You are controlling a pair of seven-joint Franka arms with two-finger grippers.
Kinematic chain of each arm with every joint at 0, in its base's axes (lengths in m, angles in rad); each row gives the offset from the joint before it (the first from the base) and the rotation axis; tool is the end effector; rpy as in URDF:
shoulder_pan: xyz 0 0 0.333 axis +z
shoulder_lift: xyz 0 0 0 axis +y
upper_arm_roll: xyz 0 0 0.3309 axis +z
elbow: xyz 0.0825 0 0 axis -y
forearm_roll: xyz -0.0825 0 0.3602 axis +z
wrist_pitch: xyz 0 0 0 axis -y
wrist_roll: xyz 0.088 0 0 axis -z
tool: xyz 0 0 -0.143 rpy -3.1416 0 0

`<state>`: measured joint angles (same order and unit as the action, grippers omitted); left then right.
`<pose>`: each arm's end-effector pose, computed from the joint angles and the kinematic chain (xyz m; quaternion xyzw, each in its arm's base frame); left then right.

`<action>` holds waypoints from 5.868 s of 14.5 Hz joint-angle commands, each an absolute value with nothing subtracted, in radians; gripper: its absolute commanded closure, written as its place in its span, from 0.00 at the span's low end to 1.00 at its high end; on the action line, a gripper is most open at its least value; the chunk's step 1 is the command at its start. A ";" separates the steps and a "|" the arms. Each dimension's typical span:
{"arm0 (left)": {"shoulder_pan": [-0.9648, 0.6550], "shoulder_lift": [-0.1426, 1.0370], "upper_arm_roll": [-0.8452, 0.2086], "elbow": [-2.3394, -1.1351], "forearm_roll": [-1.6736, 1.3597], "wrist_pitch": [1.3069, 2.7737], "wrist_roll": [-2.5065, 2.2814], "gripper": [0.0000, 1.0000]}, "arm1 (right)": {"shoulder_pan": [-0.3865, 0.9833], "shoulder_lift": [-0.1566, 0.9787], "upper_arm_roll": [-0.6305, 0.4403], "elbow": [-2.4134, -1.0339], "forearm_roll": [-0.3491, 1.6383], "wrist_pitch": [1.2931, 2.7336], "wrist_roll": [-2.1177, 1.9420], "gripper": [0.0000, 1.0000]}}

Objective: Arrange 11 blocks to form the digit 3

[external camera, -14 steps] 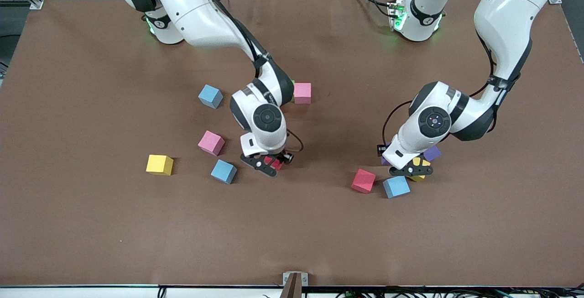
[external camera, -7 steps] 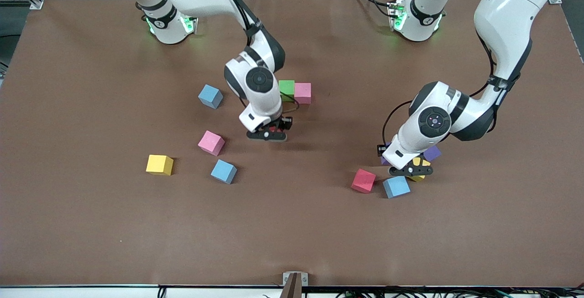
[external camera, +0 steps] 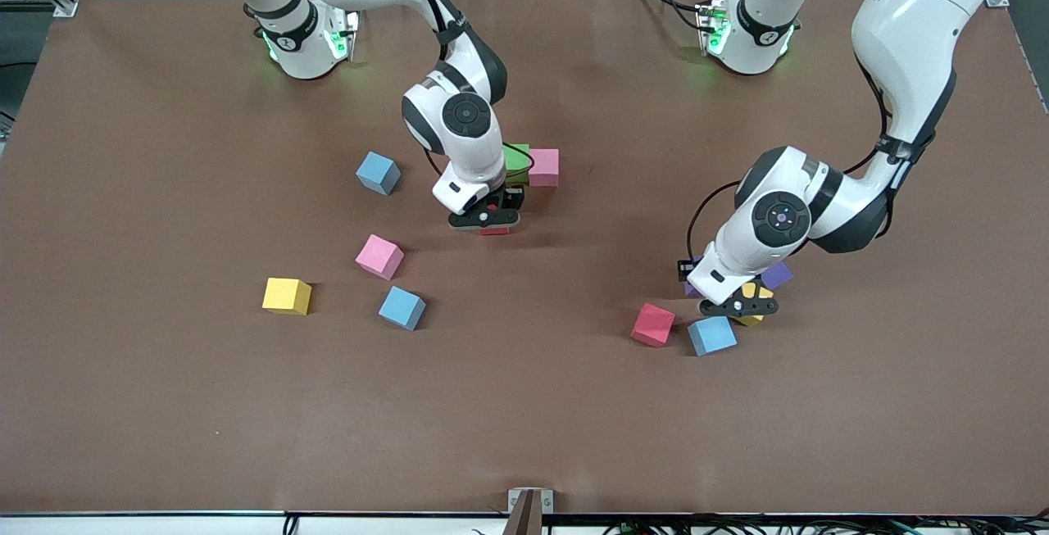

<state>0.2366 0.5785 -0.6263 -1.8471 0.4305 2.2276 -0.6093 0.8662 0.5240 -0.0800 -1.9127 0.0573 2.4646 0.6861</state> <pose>0.5910 -0.1912 0.2464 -0.9996 -0.0043 0.0250 0.0139 0.4395 0.4449 0.2178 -0.9993 -0.0336 -0.0123 0.0089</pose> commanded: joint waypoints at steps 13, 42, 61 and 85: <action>0.244 0.568 -0.635 -1.839 0.403 2.207 -0.650 0.59 | 0.862 0.497 -0.083 -1.956 0.043 2.479 0.637 1.00; 0.239 0.563 -0.638 -1.836 0.403 2.207 -0.710 0.60 | 0.737 0.382 -0.090 -1.913 0.148 2.296 0.663 0.00; 0.028 0.600 -0.672 -1.800 0.416 2.194 -1.479 0.59 | 0.564 0.374 -0.201 -2.092 0.057 2.471 0.670 0.00; -0.452 0.804 -0.499 -1.591 0.411 2.352 -2.752 0.58 | 0.672 0.419 -0.196 -1.987 0.133 2.439 0.466 1.00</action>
<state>-0.4265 0.7975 -0.5101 -1.6117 0.4213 2.3485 -2.7173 0.6652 0.4274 -0.1969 -2.0027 0.1231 2.4578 0.5104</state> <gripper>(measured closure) 0.449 0.529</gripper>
